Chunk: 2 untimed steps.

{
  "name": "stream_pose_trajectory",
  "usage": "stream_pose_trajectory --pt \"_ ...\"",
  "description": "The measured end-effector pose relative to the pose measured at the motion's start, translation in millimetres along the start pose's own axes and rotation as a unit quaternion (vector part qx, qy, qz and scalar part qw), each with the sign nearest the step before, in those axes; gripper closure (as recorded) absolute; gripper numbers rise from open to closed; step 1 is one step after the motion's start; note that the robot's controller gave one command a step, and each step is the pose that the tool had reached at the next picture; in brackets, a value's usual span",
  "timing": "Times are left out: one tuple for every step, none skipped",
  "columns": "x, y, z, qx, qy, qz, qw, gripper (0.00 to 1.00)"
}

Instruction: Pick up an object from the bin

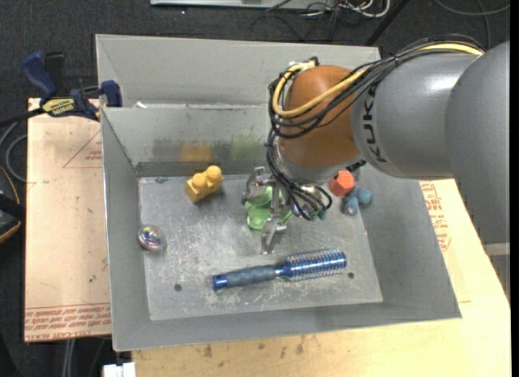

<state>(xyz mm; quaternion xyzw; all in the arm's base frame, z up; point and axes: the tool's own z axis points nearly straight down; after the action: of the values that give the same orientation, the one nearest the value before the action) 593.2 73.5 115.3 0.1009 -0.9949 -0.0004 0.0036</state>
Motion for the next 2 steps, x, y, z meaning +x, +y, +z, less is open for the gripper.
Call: stream_pose_trajectory --pt "-20.5 -51.3 39.6 -0.002 -0.0073 -0.054 0.9985 0.0" --pt "-22.8 -52.2 35.7 0.001 -0.0116 -0.055 0.9984 1.0"
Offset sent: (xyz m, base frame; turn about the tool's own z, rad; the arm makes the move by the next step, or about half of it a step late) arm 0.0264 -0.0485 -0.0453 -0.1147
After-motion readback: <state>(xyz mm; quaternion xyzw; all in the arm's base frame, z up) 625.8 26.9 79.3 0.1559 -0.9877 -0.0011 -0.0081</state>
